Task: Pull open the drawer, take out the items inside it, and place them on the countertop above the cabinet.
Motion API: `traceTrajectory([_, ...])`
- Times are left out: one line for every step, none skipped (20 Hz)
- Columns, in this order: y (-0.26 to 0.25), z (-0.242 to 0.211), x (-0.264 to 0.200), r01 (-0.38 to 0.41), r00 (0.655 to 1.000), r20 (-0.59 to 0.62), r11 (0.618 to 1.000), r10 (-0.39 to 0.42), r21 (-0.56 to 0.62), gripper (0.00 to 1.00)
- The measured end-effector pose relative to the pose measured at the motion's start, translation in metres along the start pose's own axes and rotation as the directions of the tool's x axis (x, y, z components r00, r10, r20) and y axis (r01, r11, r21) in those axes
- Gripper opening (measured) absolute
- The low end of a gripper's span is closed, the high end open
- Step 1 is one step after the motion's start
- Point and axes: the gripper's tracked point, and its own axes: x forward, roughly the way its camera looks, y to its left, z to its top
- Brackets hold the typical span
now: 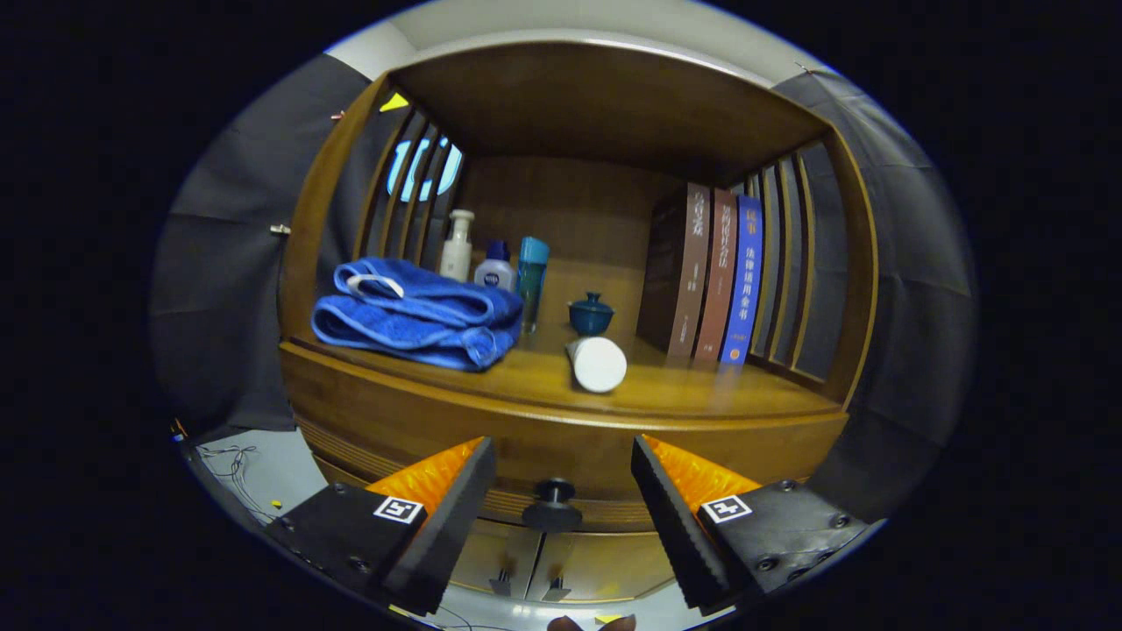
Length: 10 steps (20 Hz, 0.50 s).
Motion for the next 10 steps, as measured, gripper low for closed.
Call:
traceTrajectory([0.002,0.013,-0.007,-0.008,1.000,0.014,1.000,0.008,-0.005,0.99])
traceTrajectory([0.003,0.025,-0.013,-0.014,1.000,0.027,1.000,0.014,-0.012,0.99])
traceTrajectory([0.004,0.037,-0.020,-0.019,0.999,0.036,1.000,0.020,-0.019,0.99])
traceTrajectory([0.004,0.049,-0.026,-0.023,0.999,0.048,0.999,0.024,-0.026,0.99])
traceTrajectory([0.003,0.062,-0.032,-0.023,0.998,0.059,0.999,0.025,-0.030,0.99])
traceTrajectory([0.004,0.074,-0.038,-0.027,0.997,0.067,0.999,0.028,-0.029,0.99])
traceTrajectory([0.003,0.086,-0.045,-0.027,0.997,0.075,0.999,0.028,-0.022,0.99])
traceTrajectory([0.002,0.098,-0.052,-0.028,0.996,0.083,1.000,0.029,-0.012,0.99])
traceTrajectory([0.002,0.109,-0.057,-0.031,0.996,0.086,1.000,0.031,-0.003,0.99])
traceTrajectory([0.000,0.119,-0.064,-0.032,0.996,0.087,0.999,0.031,0.006,0.99])
